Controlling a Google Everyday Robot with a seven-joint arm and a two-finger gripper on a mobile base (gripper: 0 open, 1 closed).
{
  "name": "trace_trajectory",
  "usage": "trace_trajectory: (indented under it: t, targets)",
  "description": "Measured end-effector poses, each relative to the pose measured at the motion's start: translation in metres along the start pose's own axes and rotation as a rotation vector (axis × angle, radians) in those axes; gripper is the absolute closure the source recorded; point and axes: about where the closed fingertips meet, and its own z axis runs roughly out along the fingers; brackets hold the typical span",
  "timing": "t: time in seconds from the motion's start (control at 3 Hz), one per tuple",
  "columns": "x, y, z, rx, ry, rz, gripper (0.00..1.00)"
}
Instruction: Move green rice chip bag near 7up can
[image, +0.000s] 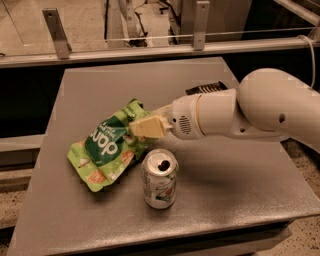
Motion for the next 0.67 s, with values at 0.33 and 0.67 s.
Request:
trace_trajectory:
  t: [0.33,0.67]
  targets:
    - [0.011,-0.003,-0.015,0.023,0.013,0.008,1.00]
    - [0.017,-0.010,-0.030,0.044,0.019,0.011,0.82]
